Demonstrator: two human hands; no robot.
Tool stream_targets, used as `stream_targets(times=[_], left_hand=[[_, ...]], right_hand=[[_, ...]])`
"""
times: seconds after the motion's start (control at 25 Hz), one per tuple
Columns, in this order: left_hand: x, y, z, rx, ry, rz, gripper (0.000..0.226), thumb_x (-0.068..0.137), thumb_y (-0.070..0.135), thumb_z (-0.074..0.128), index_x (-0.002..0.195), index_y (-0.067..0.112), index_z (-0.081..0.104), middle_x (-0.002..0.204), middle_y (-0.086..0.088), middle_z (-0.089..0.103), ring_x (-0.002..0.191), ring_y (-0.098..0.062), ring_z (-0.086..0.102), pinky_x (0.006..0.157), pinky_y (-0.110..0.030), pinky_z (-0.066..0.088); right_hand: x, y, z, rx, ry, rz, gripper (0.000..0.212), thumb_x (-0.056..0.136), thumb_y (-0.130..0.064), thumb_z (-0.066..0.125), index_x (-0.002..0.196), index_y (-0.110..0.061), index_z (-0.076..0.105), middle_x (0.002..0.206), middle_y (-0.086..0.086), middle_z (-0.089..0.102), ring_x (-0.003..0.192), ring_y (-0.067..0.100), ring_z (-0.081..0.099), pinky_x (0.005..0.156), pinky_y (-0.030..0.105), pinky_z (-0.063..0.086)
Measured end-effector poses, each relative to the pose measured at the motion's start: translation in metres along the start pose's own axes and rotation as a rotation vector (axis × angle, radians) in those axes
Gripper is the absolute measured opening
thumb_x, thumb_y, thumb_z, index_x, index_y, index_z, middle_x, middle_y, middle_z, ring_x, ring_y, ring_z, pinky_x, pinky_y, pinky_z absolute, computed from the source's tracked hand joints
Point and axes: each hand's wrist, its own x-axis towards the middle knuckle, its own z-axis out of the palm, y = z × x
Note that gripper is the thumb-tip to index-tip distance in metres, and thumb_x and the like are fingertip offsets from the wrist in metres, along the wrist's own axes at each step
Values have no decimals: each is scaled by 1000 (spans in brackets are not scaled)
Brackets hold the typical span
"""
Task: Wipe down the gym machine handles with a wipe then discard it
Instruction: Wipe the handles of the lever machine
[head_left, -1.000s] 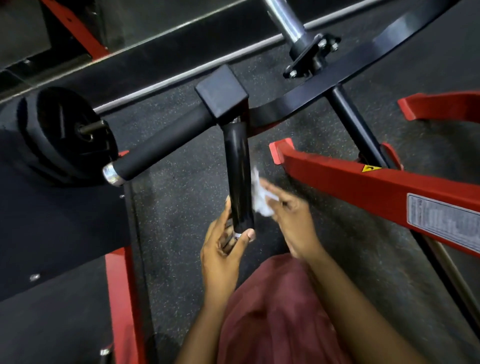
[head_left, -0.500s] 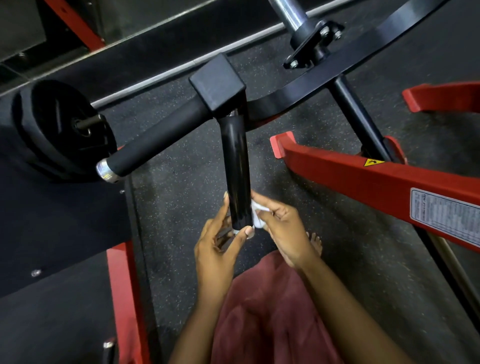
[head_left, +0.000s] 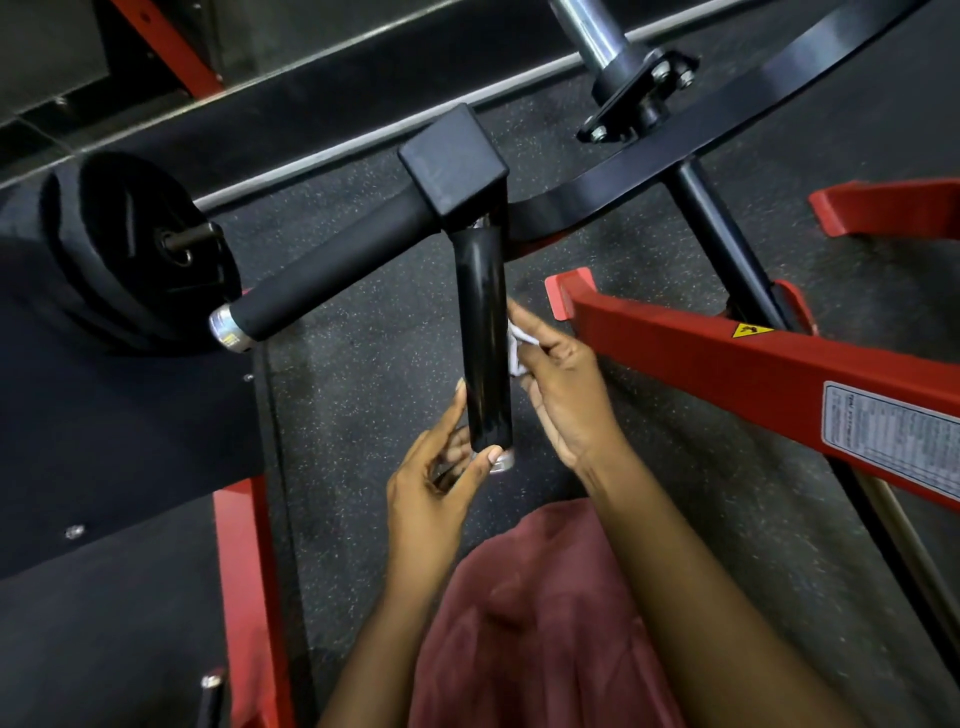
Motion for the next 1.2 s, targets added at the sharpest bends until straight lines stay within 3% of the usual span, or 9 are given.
stream_targets(times=[0.12, 0.28, 0.52, 0.64, 0.72, 0.84, 0.92, 1.08, 1.2], left_hand=[[1, 0, -2, -19, -8, 5, 54, 80, 15, 67, 124, 42, 50, 109, -4, 68, 103, -5, 64, 94, -19, 47], [1, 2, -1, -42, -11, 1, 46, 80, 29, 59, 124, 40, 50, 109, -2, 68, 100, -3, 64, 91, -17, 47], [3, -1, -3, -65, -18, -36, 32, 86, 44, 55, 117, 54, 54, 124, 13, 61, 115, -8, 58, 100, -43, 46], [4, 4, -4, -87, -24, -63, 23, 91, 47, 47, 109, 57, 58, 107, 24, 66, 106, -7, 62, 91, -29, 51], [4, 7, -3, -161, -13, -96, 35, 86, 45, 42, 113, 40, 63, 95, 17, 69, 102, -10, 64, 81, -18, 53], [3, 9, -3, -197, -52, -90, 57, 84, 44, 38, 125, 10, 58, 101, 25, 67, 108, -10, 62, 85, -22, 53], [3, 8, -3, -193, -49, -94, 52, 84, 44, 40, 124, 17, 59, 97, 22, 67, 102, -7, 62, 82, -21, 54], [3, 9, -6, -168, -57, -37, 39, 80, 35, 57, 118, 40, 55, 92, 2, 67, 82, -7, 55, 82, -25, 49], [7, 7, -6, -113, -74, 3, 55, 78, 13, 68, 126, 32, 49, 69, 15, 66, 73, 3, 57, 78, -14, 48]], right_hand=[[-22, 16, -8, -105, 58, 31, 44, 88, 4, 44, 113, -26, 64, 124, -6, 60, 121, 10, 51, 109, 40, 35], [-60, 32, -6, -282, 140, -6, 46, 87, 12, 43, 117, -21, 54, 118, -7, 59, 104, -12, 55, 93, 8, 40], [-94, 36, -2, -728, 453, -283, 41, 74, 0, 45, 107, -11, 66, 106, -2, 66, 103, -19, 49, 83, -8, 28], [-86, 32, 15, -894, 465, -611, 33, 89, -2, 39, 108, -2, 66, 110, 0, 63, 107, -8, 51, 95, 4, 34], [-86, 40, 18, -1005, 381, -730, 34, 98, -11, 34, 113, -1, 63, 117, 2, 60, 108, 10, 53, 101, 14, 37], [-98, 57, 4, -1196, 306, -745, 31, 93, -6, 42, 118, -4, 59, 118, -1, 48, 105, 14, 48, 103, 12, 33], [-108, 64, -6, -1250, 249, -740, 35, 87, -3, 45, 120, -7, 57, 117, -2, 48, 105, 13, 48, 101, 13, 35], [-123, 56, 9, -905, 565, -376, 37, 80, 11, 49, 108, -6, 68, 108, 4, 65, 99, -18, 49, 91, -4, 27], [-113, 49, 43, 8, 735, 206, 35, 87, 9, 50, 109, -13, 63, 109, 11, 66, 86, -9, 60, 81, 3, 42]])
